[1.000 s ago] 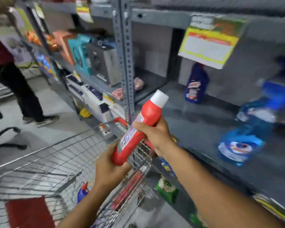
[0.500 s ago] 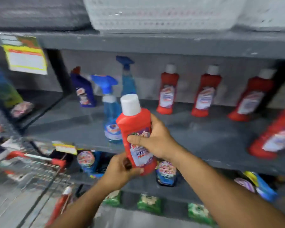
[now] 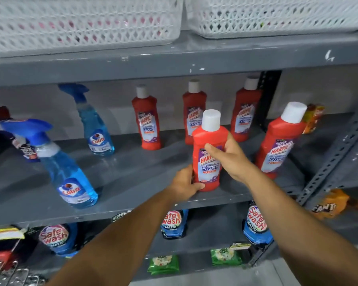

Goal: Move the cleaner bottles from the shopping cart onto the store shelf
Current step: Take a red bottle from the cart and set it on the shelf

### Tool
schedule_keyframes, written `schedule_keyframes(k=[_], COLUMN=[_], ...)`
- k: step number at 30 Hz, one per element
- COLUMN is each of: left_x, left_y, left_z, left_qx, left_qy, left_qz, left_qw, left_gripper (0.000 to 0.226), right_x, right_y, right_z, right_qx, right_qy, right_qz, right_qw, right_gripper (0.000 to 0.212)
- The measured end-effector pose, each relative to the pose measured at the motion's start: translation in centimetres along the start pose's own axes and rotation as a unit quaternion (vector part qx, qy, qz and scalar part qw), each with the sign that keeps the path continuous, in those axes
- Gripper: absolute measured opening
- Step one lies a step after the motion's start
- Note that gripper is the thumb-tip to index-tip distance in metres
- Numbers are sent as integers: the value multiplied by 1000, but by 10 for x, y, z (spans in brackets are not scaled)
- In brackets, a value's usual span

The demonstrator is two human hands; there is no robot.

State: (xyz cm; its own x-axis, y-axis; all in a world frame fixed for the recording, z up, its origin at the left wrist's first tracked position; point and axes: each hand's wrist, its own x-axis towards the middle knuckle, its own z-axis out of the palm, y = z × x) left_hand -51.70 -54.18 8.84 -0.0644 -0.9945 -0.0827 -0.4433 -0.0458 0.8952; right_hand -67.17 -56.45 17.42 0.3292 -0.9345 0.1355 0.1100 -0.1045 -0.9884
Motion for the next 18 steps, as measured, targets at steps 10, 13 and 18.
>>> schedule_keyframes(k=[10, 13, 18], left_x=[22, 20, -42], left_y=[-1, -2, -11], left_z=[8, 8, -32], left_qx=[12, 15, 79], left_qy=[-43, -55, 111], left_qz=[1, 1, 62], left_qw=[999, 998, 989], left_gripper=[66, 70, 64], right_x=[10, 7, -20], right_y=[5, -1, 0], right_z=[-16, -14, 2], right_qx=[67, 68, -25], right_qy=[-12, -11, 260], right_qz=[9, -12, -238], right_qw=[998, 998, 936], right_gripper=[74, 76, 53])
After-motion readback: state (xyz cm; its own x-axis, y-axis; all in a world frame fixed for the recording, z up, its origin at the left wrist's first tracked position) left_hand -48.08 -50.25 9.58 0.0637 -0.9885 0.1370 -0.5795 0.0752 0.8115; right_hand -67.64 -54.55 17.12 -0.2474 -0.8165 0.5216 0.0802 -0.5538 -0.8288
